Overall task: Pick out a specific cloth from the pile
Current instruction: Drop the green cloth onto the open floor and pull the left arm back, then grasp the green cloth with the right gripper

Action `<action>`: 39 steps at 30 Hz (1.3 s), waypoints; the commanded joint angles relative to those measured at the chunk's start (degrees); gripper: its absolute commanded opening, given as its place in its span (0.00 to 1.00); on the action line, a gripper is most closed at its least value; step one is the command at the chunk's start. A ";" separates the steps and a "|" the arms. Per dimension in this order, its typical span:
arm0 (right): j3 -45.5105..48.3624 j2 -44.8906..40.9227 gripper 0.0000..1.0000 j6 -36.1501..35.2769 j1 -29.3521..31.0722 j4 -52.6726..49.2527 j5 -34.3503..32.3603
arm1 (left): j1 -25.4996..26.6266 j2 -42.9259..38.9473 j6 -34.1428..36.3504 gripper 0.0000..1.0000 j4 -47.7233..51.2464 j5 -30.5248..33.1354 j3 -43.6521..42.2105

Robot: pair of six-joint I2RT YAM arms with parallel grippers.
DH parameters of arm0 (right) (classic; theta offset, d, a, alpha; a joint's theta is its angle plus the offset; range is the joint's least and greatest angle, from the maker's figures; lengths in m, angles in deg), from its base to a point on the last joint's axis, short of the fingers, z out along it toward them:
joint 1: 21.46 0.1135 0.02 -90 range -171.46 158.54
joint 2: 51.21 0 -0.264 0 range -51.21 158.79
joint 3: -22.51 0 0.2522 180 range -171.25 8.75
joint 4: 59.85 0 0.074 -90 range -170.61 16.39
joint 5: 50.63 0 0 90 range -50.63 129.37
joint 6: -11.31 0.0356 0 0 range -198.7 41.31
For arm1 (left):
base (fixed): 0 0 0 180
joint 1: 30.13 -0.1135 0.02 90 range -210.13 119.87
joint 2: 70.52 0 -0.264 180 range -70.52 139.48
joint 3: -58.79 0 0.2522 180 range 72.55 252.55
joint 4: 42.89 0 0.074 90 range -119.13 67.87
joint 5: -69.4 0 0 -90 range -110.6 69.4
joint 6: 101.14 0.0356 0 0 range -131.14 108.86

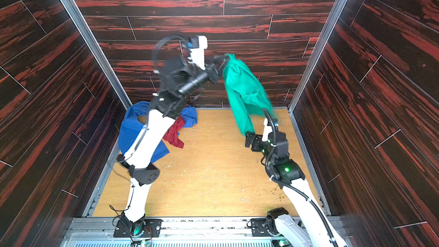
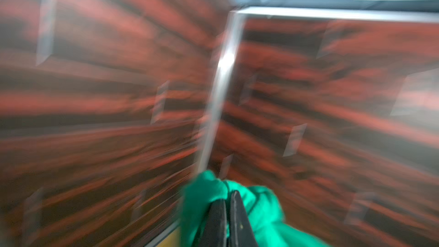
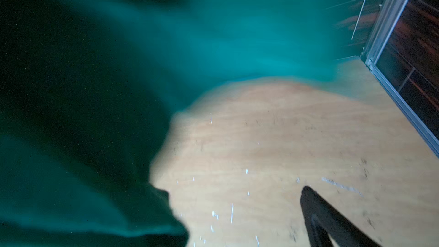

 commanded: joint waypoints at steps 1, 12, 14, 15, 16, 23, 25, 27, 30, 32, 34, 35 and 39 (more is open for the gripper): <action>2.02 -2.26 0.99 1.51 0.04 -4.84 0.17 | -1.97 2.23 7.37 0.00 5.80 18.41 -3.31; 2.02 3.13 0.99 3.54 -0.74 -5.78 -0.55 | -1.64 -5.93 12.76 0.99 26.05 12.47 -34.79; 2.28 5.63 0.99 4.29 -1.38 -5.08 0.07 | -0.36 -17.89 13.46 0.99 16.65 14.91 -51.44; 2.45 7.06 0.99 4.79 -1.97 -4.64 0.69 | -0.08 -23.26 13.00 0.99 12.81 14.74 -58.40; 2.50 9.13 0.99 5.33 -3.01 -3.88 2.15 | -0.02 -29.52 11.97 0.99 9.28 13.81 -65.89; -4.16 34.03 0.88 0.57 -6.20 -4.43 10.34 | 1.49 -55.89 2.42 0.99 6.24 12.98 -95.07; -4.62 37.96 0.87 0.22 -6.19 -4.42 9.11 | 1.90 -60.21 0.65 0.99 6.89 13.90 -99.47; -3.91 39.56 0.87 0.40 -6.16 -4.32 8.71 | 2.11 -63.79 -0.49 0.99 7.62 15.42 -101.59; -2.07 40.79 0.86 0.75 -6.10 -4.73 8.48 | 2.14 -66.64 -0.01 0.99 8.61 18.07 -102.35; -1.22 42.85 0.85 0.50 -6.03 -5.26 8.22 | 2.11 -66.65 1.49 0.99 8.91 19.64 -102.16; -0.89 45.04 0.82 0.17 -6.01 -5.43 8.93 | 2.18 -65.66 2.35 0.99 8.74 20.86 -101.39; -1.24 46.10 0.79 -0.21 -6.00 -5.75 9.68 | 2.19 -64.98 2.35 0.99 8.60 21.38 -100.89; -3.01 47.13 0.39 -1.35 -5.90 -6.50 12.52 | 2.16 -62.95 1.05 0.99 7.27 23.19 -99.53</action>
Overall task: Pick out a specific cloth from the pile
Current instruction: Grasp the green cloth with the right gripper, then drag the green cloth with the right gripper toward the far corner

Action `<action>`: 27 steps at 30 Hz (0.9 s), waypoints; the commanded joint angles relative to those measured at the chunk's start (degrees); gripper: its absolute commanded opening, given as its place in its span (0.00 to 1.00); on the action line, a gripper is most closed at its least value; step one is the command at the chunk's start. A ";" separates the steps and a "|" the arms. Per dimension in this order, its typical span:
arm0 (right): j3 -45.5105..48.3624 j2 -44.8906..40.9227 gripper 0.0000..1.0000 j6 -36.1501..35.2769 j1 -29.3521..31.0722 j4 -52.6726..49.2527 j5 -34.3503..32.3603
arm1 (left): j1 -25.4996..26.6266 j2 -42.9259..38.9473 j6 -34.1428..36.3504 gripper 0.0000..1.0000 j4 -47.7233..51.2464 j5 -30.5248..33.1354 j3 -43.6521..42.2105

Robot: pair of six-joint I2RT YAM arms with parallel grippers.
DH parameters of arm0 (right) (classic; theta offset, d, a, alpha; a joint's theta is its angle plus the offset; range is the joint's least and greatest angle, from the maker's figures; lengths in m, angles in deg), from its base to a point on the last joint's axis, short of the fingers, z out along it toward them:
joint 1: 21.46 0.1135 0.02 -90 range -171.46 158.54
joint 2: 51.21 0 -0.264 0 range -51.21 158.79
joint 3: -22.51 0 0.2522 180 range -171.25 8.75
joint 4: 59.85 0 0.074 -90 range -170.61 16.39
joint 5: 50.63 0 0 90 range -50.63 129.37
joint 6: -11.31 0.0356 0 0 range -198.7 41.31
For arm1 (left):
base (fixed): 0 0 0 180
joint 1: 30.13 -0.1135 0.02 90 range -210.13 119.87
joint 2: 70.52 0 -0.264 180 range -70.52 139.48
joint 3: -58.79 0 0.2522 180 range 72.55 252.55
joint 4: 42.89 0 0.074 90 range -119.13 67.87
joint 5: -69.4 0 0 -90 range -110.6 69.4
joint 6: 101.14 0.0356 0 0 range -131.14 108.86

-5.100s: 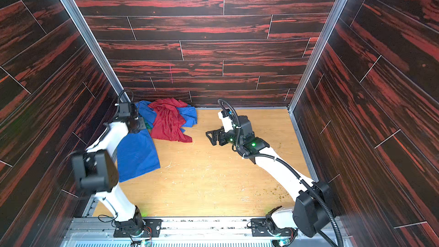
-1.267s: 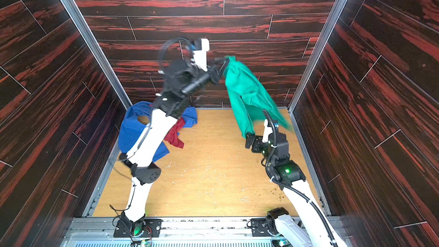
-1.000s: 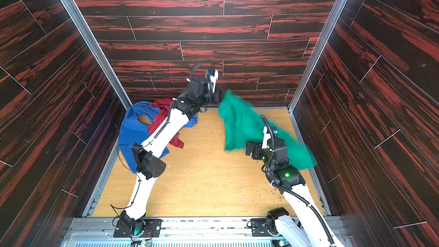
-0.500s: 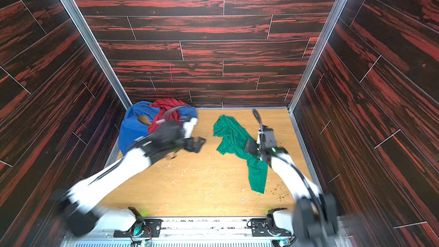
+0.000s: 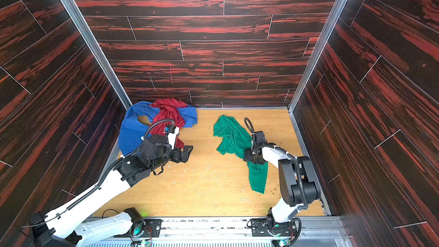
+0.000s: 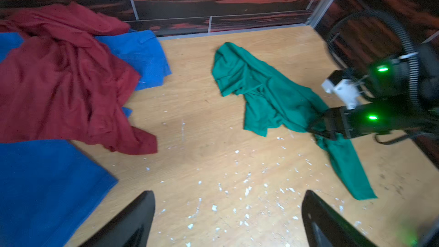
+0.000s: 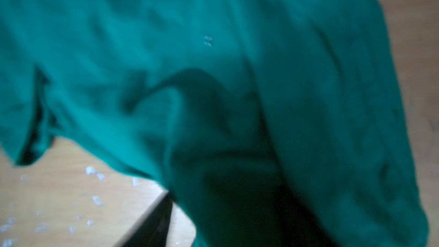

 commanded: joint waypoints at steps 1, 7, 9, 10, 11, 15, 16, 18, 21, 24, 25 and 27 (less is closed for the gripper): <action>-1.12 2.03 0.16 -0.66 0.28 -2.55 3.53 | 0.21 0.93 -0.93 0.99 -1.90 2.99 1.74; -5.18 -4.94 0.00 -4.91 0.19 -2.83 6.01 | 0.19 0.19 -3.33 0.99 -5.67 3.84 0.17; -7.96 -7.86 0.00 -6.38 0.08 -4.80 4.80 | 0.23 0.05 -3.72 0.99 -6.07 4.20 -0.52; -9.86 -9.17 0.00 -6.81 -0.20 -6.25 3.99 | 0.23 0.05 -3.72 0.99 -6.09 4.31 -0.59; -12.09 -10.21 0.00 -7.09 -0.42 -7.79 3.23 | 0.23 0.05 -3.68 0.99 -6.07 4.36 -0.76; -21.41 -13.24 0.00 -7.17 -1.62 -13.50 1.51 | 0.25 0.05 -3.58 0.99 -6.67 4.40 -0.86; -23.90 -13.66 0.00 -7.27 -1.70 -14.99 0.75 | 0.21 0.05 -3.49 0.99 -6.76 4.49 -0.70; -30.32 -14.29 0.00 -7.65 -1.98 -18.72 -1.72 | 0.25 0.05 -3.38 0.99 -7.04 4.83 -0.83; -39.72 -14.15 0.00 -9.00 -2.23 -23.66 -5.57 | 0.25 -0.19 -3.35 0.99 -7.78 5.09 -1.21; -47.90 -13.00 0.00 -10.35 -2.38 -28.11 -9.04 | 0.18 -0.23 -3.34 0.99 -8.51 4.77 -1.43; -50.17 -12.38 0.00 -10.82 -2.38 -29.38 -10.19 | 0.25 -0.21 -3.38 0.99 -8.52 4.69 -1.38; -52.79 -11.15 0.00 -11.62 -2.48 -30.43 -12.21 | 0.26 -0.21 -3.21 0.99 -8.43 4.56 -1.15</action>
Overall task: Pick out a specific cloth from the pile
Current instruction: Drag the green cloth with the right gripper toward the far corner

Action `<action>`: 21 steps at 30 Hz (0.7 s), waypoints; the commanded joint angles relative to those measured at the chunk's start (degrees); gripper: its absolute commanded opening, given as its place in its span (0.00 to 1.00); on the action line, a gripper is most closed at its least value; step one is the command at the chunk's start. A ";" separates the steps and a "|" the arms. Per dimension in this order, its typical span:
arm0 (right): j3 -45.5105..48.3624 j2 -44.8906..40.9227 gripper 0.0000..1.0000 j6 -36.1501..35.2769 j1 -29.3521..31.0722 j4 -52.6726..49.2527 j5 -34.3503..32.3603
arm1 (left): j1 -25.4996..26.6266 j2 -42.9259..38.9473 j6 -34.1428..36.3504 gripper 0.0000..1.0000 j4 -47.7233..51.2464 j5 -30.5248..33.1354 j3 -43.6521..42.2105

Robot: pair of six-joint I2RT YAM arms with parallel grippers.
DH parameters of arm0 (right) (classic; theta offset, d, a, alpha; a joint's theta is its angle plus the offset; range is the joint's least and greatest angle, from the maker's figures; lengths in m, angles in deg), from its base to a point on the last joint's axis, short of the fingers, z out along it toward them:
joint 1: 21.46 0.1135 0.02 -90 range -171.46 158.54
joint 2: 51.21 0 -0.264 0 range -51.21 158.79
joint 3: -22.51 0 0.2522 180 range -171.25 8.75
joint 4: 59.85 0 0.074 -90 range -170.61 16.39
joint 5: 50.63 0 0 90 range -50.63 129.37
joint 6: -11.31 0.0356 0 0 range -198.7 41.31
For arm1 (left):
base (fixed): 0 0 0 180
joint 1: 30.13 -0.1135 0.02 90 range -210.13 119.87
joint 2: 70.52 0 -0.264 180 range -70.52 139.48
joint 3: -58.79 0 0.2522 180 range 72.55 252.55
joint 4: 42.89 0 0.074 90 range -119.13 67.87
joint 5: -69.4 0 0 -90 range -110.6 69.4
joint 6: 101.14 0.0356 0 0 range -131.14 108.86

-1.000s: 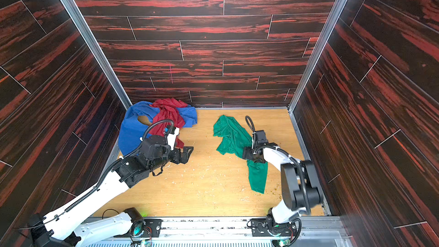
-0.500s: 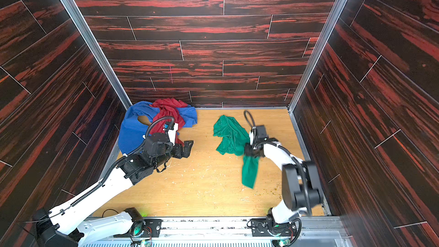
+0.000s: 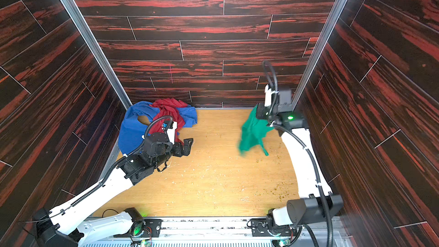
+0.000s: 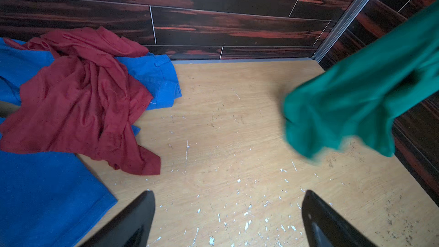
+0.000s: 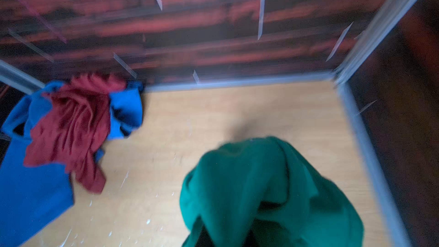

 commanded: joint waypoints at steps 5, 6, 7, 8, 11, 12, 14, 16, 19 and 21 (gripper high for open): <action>-3.11 3.08 0.00 -2.28 -0.42 -3.46 -2.99 | 0.26 -1.85 0.12 0.99 -0.91 0.97 -0.68; -2.48 3.74 0.00 -1.92 -0.40 -2.81 -1.34 | 0.19 -2.11 0.12 0.99 -0.84 1.21 -0.76; -1.87 4.32 0.00 -1.51 -0.41 -2.07 0.40 | 0.22 -2.43 0.12 0.99 -0.83 1.34 -0.93; -0.87 4.95 0.00 -1.21 -0.39 -1.12 2.39 | 0.24 -2.78 0.12 0.99 -0.64 1.57 -1.09; 3.91 5.97 0.00 -0.06 -0.45 3.26 6.31 | 0.25 -3.69 0.08 0.99 -0.16 1.96 -1.55; 5.84 6.20 0.00 0.29 -0.39 5.05 6.98 | 0.26 -3.87 -0.05 0.99 -0.01 2.09 -1.69; 9.09 6.49 0.00 0.79 -0.38 8.03 6.79 | 0.21 -4.12 -0.19 0.99 0.16 2.08 -1.83; 11.68 6.36 0.00 1.48 -0.67 9.84 4.42 | 0.24 -4.07 -0.40 0.99 0.17 1.90 -1.81; 15.98 3.99 0.00 2.73 -2.38 11.72 2.20 | 0.21 -3.53 -0.58 0.99 -0.41 1.29 -1.80; 18.10 2.21 0.00 3.38 -3.99 11.21 1.21 | 0.18 -2.82 -0.66 0.99 -0.93 0.83 -1.81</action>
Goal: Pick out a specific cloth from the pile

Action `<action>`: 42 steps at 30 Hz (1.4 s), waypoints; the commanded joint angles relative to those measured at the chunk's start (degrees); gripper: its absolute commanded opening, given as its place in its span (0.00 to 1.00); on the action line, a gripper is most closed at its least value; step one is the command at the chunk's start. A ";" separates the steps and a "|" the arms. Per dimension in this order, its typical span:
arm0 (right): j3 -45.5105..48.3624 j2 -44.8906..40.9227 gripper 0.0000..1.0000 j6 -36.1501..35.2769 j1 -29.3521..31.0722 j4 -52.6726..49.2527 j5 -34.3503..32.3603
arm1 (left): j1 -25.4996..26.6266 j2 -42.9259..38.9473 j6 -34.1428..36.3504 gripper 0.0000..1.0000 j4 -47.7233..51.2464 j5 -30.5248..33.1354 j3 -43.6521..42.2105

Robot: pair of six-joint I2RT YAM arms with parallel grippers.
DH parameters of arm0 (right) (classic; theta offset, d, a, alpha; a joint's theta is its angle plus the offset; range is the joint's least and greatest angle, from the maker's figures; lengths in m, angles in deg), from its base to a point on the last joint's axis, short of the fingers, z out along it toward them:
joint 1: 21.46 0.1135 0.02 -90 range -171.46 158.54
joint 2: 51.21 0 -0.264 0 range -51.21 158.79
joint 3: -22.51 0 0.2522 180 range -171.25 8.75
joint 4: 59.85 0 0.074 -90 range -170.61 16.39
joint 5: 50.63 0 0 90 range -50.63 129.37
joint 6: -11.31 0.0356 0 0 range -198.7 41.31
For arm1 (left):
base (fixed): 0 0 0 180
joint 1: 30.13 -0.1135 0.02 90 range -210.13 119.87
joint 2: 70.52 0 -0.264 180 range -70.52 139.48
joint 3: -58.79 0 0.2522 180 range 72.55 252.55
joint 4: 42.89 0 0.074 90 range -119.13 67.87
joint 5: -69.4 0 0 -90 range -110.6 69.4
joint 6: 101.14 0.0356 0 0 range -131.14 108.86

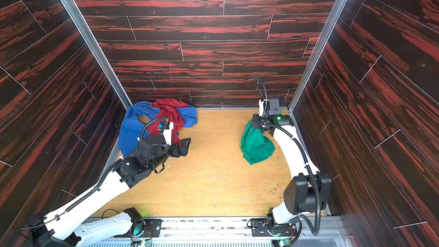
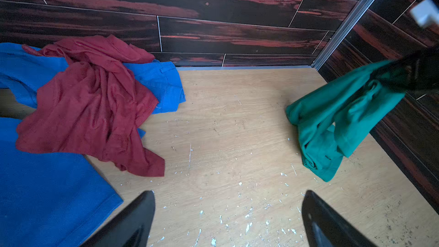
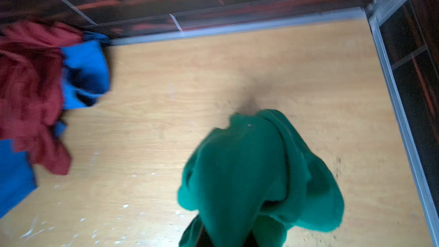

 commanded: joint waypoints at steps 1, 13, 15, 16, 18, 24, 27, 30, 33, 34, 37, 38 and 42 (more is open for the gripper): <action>2.20 -4.38 0.00 1.92 -2.63 2.44 -2.97 | 0.18 0.49 -0.58 0.99 -1.25 -0.46 -0.70; 11.44 -2.21 0.00 1.69 -2.95 -1.47 -7.01 | 0.51 4.31 -0.46 0.99 -3.43 -5.05 1.15; 10.70 0.10 0.00 1.58 -2.39 -0.72 -5.55 | 0.54 4.48 -0.28 0.99 -3.75 -5.71 1.22; 10.28 1.20 0.00 1.50 -2.18 0.26 -3.72 | 0.58 4.61 -0.21 0.99 -3.77 -5.87 1.30; 9.93 2.65 0.00 1.93 -1.89 2.95 0.27 | 0.70 4.87 -0.45 0.99 -3.69 -5.92 1.49; 11.05 3.56 0.00 7.22 -1.82 13.35 9.80 | 0.85 4.70 -0.37 0.99 -3.35 -5.27 1.38; 13.08 3.70 0.00 10.43 -1.82 17.94 7.93 | 0.94 4.70 0.09 0.99 -3.07 -4.88 1.43; 18.14 3.84 0.00 12.37 -1.85 23.38 4.07 | 0.96 4.70 0.07 0.99 -3.16 -4.86 1.29; 20.03 6.55 0.00 12.76 -1.80 20.86 0.37 | 0.94 4.38 -0.23 0.99 -3.06 -4.87 1.08; 21.36 7.08 0.00 13.08 -1.85 20.48 -0.65 | 0.91 4.19 -0.27 0.99 -3.15 -4.73 0.98; 26.97 6.23 0.00 14.05 -1.83 22.03 -2.15 | 0.90 3.76 -0.28 0.99 -3.50 -4.60 0.59; 28.33 5.54 0.00 14.00 -1.82 22.10 -2.01 | 0.95 3.73 -0.36 0.99 -3.58 -4.52 0.60; 31.58 3.53 0.00 13.28 -1.86 19.87 -0.99 | 0.98 3.91 -0.96 0.99 -4.58 -4.92 -0.03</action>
